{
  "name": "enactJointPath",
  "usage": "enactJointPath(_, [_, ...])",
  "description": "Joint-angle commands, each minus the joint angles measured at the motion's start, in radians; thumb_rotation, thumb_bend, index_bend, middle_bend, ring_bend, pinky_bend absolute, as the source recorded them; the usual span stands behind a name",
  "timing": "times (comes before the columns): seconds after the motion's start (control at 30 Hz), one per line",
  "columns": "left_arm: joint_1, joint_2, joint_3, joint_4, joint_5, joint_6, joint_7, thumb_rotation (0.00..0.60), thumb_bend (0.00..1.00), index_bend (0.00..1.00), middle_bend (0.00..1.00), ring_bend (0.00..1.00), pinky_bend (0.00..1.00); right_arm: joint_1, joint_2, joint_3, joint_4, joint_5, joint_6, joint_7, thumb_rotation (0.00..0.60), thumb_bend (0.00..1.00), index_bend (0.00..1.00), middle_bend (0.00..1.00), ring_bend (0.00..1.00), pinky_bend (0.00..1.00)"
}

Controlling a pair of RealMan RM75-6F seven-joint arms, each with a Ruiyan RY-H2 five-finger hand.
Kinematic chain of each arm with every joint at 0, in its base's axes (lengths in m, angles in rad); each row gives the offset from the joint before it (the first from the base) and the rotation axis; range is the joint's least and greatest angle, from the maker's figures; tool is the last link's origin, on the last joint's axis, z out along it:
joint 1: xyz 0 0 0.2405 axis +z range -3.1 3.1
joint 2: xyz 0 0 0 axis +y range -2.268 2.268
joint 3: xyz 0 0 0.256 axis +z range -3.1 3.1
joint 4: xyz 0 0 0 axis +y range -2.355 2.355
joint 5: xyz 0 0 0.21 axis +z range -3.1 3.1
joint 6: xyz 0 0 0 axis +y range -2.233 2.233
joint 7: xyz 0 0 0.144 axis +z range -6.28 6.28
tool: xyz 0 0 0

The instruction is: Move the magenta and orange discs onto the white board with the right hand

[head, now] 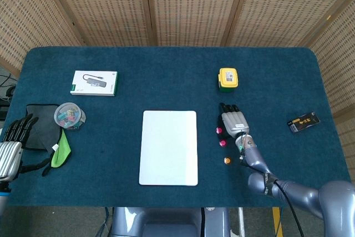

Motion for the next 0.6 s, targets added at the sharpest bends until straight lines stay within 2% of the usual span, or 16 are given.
enactJointPath(0.03, [0.0, 0.0, 0.0, 0.0, -0.001, 0.0, 0.0, 0.6, 0.0, 0.0, 0.0, 0.0, 0.0, 0.007, 0.014, 0.012, -0.03, -0.012, 0.001, 0.009, 0.6, 0.36, 0.57, 0.0, 0.0, 0.0])
enactJointPath(0.23, [-0.002, 0.0, -0.001, -0.004, -0.002, -0.002, -0.001, 0.6, 0.0, 0.0, 0.0, 0.0, 0.0, 0.071, 0.024, 0.052, -0.091, 0.018, -0.012, -0.023, 0.6, 0.36, 0.57, 0.0, 0.0, 0.0])
enactJointPath(0.37, [-0.003, 0.0, -0.002, -0.005, -0.001, -0.005, 0.0, 0.6, 0.0, 0.0, 0.0, 0.0, 0.0, 0.145, -0.004, 0.083, -0.093, 0.092, -0.021, -0.076, 0.6, 0.36, 0.57, 0.0, 0.0, 0.0])
enactJointPath(0.6, [-0.005, 0.001, -0.001, -0.003, -0.005, -0.011, -0.005, 0.6, 0.0, 0.0, 0.0, 0.0, 0.0, 0.247, -0.057, 0.105, -0.087, 0.2, -0.017, -0.143, 0.6, 0.36, 0.57, 0.0, 0.0, 0.0])
